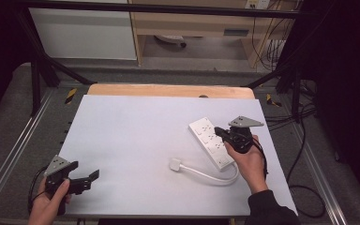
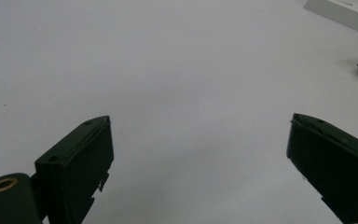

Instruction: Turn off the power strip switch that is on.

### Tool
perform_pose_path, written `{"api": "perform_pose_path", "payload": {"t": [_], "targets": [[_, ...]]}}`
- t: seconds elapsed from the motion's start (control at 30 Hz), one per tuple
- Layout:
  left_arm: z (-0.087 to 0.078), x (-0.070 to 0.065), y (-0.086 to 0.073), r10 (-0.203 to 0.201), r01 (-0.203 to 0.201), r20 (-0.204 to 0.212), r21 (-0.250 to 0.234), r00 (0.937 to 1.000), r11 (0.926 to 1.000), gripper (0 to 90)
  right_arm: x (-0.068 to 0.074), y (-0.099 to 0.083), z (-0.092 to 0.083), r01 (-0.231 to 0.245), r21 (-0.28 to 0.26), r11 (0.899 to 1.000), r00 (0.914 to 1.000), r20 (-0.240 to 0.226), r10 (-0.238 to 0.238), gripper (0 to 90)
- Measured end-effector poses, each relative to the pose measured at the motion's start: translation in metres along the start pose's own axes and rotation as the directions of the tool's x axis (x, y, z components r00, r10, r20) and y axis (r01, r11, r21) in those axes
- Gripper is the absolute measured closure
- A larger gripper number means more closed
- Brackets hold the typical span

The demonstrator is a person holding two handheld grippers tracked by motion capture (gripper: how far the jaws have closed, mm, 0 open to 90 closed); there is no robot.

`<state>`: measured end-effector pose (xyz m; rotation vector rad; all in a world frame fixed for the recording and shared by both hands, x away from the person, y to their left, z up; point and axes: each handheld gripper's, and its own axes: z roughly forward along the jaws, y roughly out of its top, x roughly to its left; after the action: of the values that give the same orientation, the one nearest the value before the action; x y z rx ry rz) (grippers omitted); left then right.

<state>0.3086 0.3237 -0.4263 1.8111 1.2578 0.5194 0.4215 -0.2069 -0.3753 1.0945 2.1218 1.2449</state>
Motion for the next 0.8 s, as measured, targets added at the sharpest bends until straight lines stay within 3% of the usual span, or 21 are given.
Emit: {"api": "perform_pose_path", "payload": {"t": [0.8], "targets": [[0.001, -0.001, 0.000, 0.002, -0.002, 0.006, 0.010, 1.0000, 1.0000, 7.1, 0.006, -0.008, 0.026, 0.021, 0.083, 0.996, 0.9993, -0.032, -0.019, 90.0]]}}
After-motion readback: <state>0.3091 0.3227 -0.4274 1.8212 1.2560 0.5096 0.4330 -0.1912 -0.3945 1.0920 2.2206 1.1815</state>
